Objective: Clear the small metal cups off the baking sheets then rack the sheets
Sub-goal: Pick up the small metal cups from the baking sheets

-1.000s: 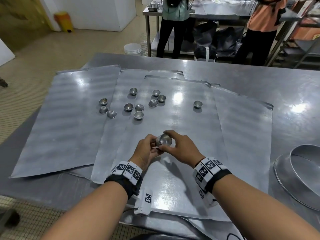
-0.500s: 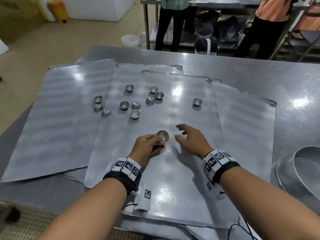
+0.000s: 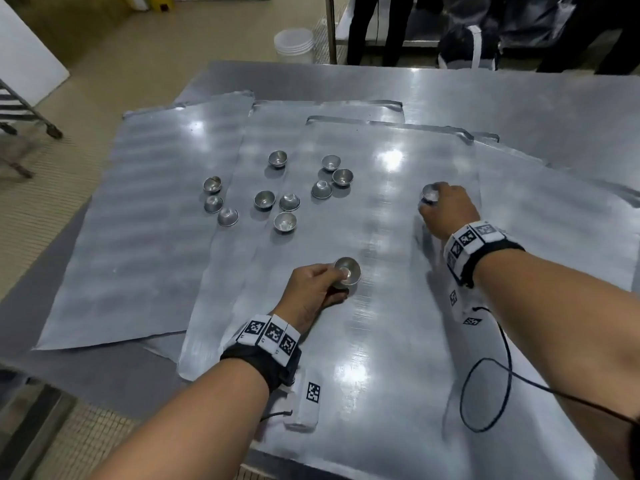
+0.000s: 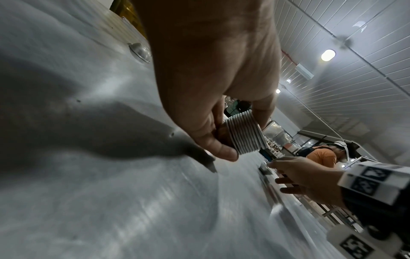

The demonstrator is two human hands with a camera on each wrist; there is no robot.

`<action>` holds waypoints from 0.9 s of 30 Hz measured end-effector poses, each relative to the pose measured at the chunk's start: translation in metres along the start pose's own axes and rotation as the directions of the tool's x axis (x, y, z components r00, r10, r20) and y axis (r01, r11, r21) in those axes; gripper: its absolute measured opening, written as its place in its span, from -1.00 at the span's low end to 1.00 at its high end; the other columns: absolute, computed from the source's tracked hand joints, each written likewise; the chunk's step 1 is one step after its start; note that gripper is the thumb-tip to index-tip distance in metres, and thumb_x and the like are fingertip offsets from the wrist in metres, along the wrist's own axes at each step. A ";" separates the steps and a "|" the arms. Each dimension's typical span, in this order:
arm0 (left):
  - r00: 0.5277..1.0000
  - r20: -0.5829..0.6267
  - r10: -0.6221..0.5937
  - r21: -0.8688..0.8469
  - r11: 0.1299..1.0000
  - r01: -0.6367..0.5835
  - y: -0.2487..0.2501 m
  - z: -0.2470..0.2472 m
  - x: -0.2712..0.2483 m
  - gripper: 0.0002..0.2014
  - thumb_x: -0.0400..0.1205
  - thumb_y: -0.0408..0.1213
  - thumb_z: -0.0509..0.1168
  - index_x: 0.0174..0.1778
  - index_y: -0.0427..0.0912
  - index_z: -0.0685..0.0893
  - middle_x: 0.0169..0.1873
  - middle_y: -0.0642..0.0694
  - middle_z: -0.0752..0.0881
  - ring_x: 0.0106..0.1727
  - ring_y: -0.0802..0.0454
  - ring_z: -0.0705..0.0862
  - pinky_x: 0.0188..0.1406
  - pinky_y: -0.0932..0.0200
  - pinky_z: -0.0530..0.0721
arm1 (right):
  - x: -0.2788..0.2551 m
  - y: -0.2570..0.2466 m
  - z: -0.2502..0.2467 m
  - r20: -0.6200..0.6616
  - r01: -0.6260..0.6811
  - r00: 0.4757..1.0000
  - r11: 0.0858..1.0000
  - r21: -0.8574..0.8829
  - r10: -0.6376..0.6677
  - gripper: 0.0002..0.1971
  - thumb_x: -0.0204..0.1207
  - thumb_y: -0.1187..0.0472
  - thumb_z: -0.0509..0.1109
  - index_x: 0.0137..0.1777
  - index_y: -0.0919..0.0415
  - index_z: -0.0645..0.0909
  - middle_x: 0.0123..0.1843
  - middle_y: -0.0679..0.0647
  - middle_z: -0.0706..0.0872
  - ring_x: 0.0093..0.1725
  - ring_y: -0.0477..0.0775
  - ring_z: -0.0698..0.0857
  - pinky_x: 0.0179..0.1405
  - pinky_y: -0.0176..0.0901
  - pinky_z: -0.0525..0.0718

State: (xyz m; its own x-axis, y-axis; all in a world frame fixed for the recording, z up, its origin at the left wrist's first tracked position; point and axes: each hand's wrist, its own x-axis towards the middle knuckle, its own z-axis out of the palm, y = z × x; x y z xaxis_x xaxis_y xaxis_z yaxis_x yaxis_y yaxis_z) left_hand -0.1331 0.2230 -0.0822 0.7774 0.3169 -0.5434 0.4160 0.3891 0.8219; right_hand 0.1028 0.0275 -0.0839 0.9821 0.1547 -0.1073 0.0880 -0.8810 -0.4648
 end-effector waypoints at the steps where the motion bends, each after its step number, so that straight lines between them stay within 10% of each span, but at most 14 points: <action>1: 1.000 -0.001 -0.004 -0.003 1.000 0.004 0.000 0.001 0.001 -0.78 0.57 -0.38 0.51 0.09 -0.41 0.81 -0.04 -0.37 0.82 -0.06 -0.15 0.84 0.11 -0.07 0.82 | 0.005 0.001 0.003 0.009 0.005 1.000 1.000 -0.018 -0.005 -0.59 0.59 0.09 0.33 0.42 0.14 0.54 0.39 0.33 0.53 0.24 0.41 0.64 0.20 0.13 0.65; 13: 1.000 0.020 -0.003 0.009 1.000 0.003 0.001 0.001 0.000 -0.80 0.59 -0.37 0.50 0.09 -0.35 0.83 -0.07 -0.30 0.84 -0.08 -0.10 0.85 0.11 -0.07 0.81 | 0.006 0.006 0.013 0.056 0.115 0.992 0.991 -0.065 -0.111 -0.82 0.62 0.14 0.38 0.06 0.17 0.78 0.17 0.23 0.68 0.10 0.34 0.68 -0.04 -0.01 0.61; 19: 1.000 -0.004 -0.007 0.021 1.000 0.007 0.004 -0.005 -0.009 -0.85 0.58 -0.39 0.49 0.03 -0.35 0.84 -0.17 -0.26 0.81 -0.20 -0.07 0.82 -0.01 0.00 0.82 | -0.044 -0.014 0.015 0.110 0.115 0.988 0.990 -0.077 -0.106 -0.51 0.60 0.06 0.41 0.46 0.27 0.50 0.28 0.32 0.64 0.23 0.36 0.65 0.12 0.05 0.60; 23: 0.999 -0.030 -0.017 -0.001 1.000 0.017 0.005 -0.023 -0.022 -0.85 0.57 -0.39 0.51 0.02 -0.36 0.83 -0.20 -0.24 0.80 -0.23 -0.05 0.81 -0.14 0.10 0.83 | -0.089 -0.045 0.025 0.274 0.201 0.946 0.977 -0.076 -0.173 -0.70 0.54 0.04 0.42 0.08 0.28 0.69 0.08 0.29 0.72 0.10 0.33 0.71 -0.15 -0.13 0.50; 27: 0.997 -0.083 -0.004 -0.057 0.998 -0.001 0.007 -0.050 -0.036 -0.88 0.58 -0.38 0.50 -0.03 -0.35 0.83 -0.19 -0.26 0.80 -0.20 -0.06 0.82 -0.13 0.11 0.81 | -0.138 -0.093 0.027 0.237 0.282 0.920 0.947 0.152 -0.312 -0.54 0.50 -0.06 0.52 0.30 0.18 0.67 0.20 0.11 0.77 0.17 0.19 0.71 -0.01 -0.16 0.52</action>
State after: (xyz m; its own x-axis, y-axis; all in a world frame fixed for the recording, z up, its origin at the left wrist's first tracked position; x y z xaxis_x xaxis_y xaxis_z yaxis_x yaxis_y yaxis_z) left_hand -0.1820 0.2579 -0.0650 0.7338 0.3864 -0.5587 0.3874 0.4376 0.8115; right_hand -0.0459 0.1000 -0.0494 0.8366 0.5233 -0.1620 0.3354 -0.7232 -0.6038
